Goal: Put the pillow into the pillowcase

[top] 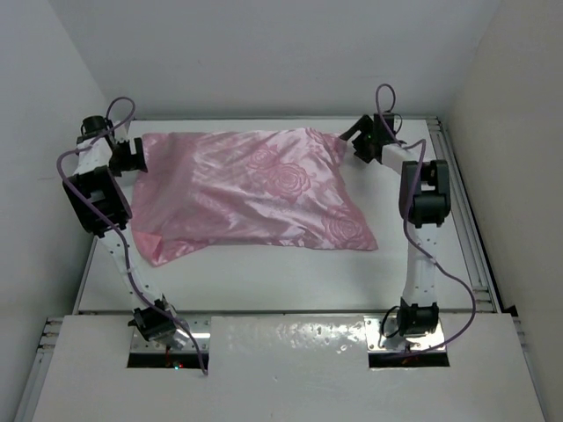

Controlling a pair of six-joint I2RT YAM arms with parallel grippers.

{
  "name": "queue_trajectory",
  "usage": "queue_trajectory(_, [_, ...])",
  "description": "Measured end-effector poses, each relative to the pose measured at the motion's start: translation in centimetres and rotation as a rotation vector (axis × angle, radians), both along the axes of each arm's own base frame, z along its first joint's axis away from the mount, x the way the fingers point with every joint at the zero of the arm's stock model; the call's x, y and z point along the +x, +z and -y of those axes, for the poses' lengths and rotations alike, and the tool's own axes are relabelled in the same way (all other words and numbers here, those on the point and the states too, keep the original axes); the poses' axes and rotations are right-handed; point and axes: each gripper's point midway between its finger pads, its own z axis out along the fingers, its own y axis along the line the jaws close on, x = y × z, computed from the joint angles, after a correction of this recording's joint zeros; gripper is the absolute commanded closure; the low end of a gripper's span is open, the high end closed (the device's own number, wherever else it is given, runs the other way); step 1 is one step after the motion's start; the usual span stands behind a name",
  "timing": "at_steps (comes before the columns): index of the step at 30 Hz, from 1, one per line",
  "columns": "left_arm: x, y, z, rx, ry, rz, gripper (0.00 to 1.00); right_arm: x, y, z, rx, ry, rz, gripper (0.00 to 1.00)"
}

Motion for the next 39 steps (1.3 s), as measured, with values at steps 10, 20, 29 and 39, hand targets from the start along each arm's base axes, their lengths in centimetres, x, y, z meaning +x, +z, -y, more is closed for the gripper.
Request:
queue_trajectory(10, [2.5,-2.4,0.5,0.06,-0.009,0.019,0.67,3.3,-2.6,-5.6,0.256,-0.102,0.032,1.0])
queue_trajectory(20, [5.0,-2.4,9.2,0.077,-0.268,0.069,1.0,2.0,-1.7,2.1,0.246,-0.284,0.099,1.0])
queue_trajectory(29, [6.5,-1.6,15.7,-0.023,-0.318,0.111,1.0,7.7,9.8,13.5,0.013,-0.406,0.359,1.0])
queue_trajectory(39, [9.2,-1.9,13.2,0.051,-0.217,0.132,1.0,8.3,10.6,12.8,-0.167,-0.374,0.374,1.0])
